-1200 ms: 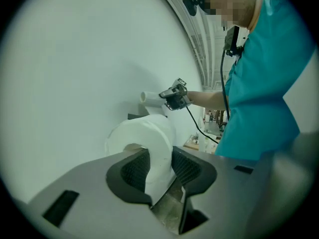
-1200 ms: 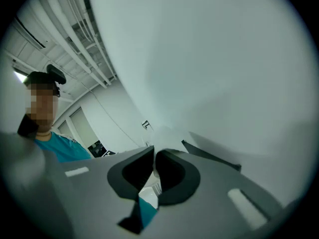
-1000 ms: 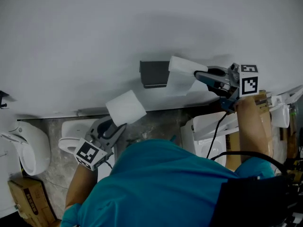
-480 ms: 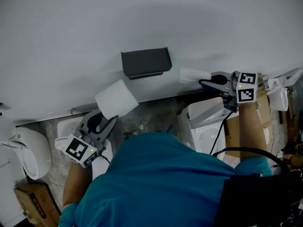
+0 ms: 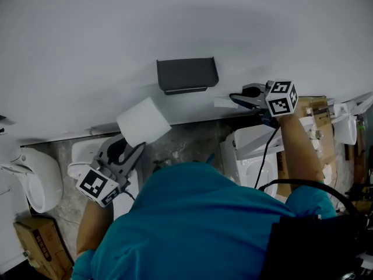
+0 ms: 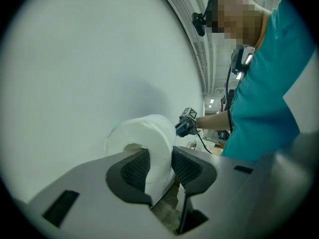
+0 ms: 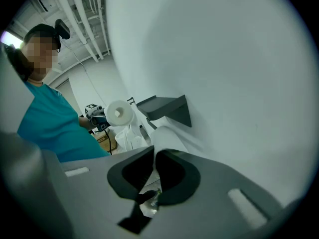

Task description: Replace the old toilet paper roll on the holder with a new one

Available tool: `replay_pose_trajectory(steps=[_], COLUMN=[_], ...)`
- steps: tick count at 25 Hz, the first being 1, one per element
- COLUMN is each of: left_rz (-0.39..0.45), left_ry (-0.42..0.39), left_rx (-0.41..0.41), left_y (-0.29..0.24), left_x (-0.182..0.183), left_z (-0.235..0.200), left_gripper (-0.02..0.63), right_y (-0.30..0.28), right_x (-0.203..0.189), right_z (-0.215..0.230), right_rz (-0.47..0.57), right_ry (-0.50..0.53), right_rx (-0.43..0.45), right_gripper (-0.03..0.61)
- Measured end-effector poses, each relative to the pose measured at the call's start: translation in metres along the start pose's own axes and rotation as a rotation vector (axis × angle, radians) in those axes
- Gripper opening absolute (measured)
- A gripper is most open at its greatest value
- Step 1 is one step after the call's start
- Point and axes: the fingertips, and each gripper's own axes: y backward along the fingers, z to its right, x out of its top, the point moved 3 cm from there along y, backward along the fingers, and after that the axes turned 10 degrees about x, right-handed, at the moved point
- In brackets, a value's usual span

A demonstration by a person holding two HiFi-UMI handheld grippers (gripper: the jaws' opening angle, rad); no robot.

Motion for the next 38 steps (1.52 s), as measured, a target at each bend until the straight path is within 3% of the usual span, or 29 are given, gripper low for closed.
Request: replay_pose_trajectory(steps=[10,16,26,38], left_rz=[-0.001,0.011,0.022,0.034], left_ry=[0.008,0.022,0.032,0.037], left_rx=[0.044,0.025,0.017,0.019], left_y=[0.002,0.002,0.002,0.0], left_x=[-0.004,-0.004,-0.002,0.001], left_z=[-0.004,-0.002,-0.003,-0.003], left_gripper=[0.138,0.138,0.138,0.138], right_y=[-0.031,-0.048,-0.07,-0.087], right_x=[0.011,0.013,0.009,0.01], right_z=[0.01,0.016,0.036,0.023], right_rz=[-0.084,-0.084,-0.018,0.025], right_ry=[0.035,0.021,-0.077,-0.152], right_rx=[0.057,0.056,-0.261,-0.552], right_gripper=[0.014,0.017,0.109,0.14])
